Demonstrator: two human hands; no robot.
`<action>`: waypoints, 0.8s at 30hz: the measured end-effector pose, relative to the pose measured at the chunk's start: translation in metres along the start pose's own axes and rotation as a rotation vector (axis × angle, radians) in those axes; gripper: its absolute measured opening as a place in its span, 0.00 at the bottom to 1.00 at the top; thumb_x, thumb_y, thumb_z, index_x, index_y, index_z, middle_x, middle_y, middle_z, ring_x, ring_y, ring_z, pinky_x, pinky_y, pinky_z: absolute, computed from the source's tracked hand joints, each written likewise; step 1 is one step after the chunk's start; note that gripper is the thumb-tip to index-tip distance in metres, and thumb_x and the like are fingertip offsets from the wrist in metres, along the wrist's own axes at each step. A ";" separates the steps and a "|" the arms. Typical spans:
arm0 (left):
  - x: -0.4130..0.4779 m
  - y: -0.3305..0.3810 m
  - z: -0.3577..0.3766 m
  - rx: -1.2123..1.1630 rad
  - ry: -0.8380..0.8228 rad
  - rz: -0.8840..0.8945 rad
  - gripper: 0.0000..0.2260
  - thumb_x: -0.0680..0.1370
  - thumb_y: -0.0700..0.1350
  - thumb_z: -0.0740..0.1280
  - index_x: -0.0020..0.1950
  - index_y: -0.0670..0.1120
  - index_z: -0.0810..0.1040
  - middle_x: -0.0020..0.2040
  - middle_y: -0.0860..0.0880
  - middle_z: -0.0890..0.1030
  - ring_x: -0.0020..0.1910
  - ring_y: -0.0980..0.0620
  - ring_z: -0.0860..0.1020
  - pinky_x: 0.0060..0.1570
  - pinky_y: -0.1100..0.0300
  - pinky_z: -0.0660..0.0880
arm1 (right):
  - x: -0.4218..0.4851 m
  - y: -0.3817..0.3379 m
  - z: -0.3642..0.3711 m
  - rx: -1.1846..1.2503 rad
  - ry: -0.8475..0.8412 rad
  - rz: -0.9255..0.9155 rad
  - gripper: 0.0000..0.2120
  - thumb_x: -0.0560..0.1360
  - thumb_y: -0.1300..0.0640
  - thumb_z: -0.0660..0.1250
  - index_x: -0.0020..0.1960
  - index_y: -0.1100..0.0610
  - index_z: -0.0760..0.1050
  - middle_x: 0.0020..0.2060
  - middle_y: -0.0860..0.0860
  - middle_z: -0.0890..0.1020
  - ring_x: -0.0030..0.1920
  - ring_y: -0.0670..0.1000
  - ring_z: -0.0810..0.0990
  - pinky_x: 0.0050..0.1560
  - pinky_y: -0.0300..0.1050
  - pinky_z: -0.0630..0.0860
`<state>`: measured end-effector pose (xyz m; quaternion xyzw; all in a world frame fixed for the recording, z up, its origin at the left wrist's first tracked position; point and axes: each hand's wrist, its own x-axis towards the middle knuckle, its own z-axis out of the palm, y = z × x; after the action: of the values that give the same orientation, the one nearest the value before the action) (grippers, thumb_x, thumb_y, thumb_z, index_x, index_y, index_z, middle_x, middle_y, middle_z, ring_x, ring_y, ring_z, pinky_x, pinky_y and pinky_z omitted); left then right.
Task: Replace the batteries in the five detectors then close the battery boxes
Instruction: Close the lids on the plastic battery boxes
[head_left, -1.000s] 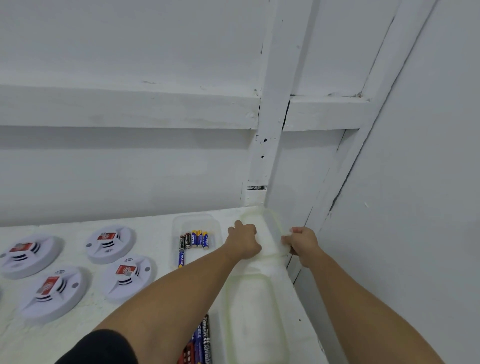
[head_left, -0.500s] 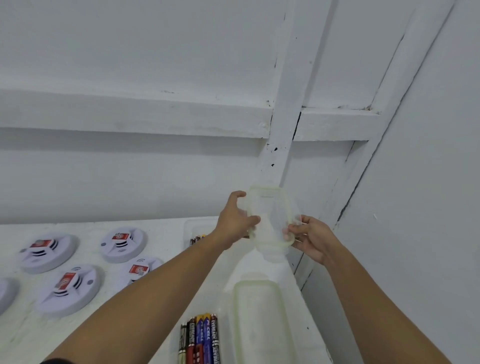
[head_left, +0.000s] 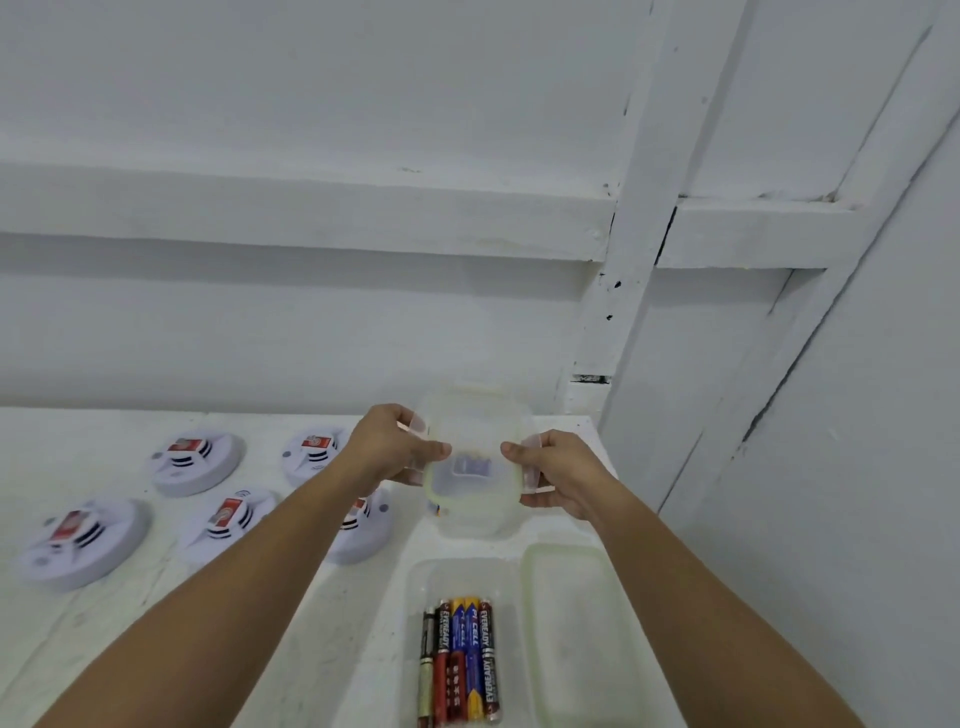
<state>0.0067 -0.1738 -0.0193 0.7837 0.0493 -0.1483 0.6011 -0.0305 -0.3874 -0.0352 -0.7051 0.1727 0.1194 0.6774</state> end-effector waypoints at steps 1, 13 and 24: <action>0.001 -0.002 -0.002 -0.002 0.005 -0.016 0.21 0.66 0.37 0.78 0.54 0.39 0.72 0.36 0.41 0.79 0.32 0.45 0.79 0.35 0.52 0.81 | 0.001 0.000 0.004 -0.029 0.009 0.007 0.14 0.70 0.55 0.75 0.42 0.57 0.70 0.28 0.53 0.72 0.30 0.50 0.72 0.33 0.44 0.78; 0.006 -0.014 -0.001 0.061 -0.012 -0.096 0.17 0.68 0.36 0.77 0.49 0.41 0.71 0.33 0.42 0.77 0.24 0.50 0.76 0.35 0.52 0.82 | 0.007 0.001 0.015 -0.146 0.020 0.098 0.13 0.70 0.57 0.75 0.41 0.60 0.71 0.39 0.58 0.74 0.40 0.56 0.76 0.32 0.45 0.78; 0.005 -0.015 -0.003 0.068 -0.032 -0.131 0.18 0.68 0.37 0.77 0.51 0.40 0.72 0.32 0.42 0.78 0.26 0.49 0.76 0.34 0.54 0.82 | 0.005 -0.003 0.016 -0.171 -0.012 0.111 0.12 0.73 0.59 0.72 0.39 0.61 0.70 0.33 0.55 0.76 0.32 0.54 0.79 0.36 0.51 0.82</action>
<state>0.0077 -0.1672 -0.0342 0.7962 0.0857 -0.2015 0.5641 -0.0239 -0.3722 -0.0354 -0.7489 0.1968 0.1754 0.6080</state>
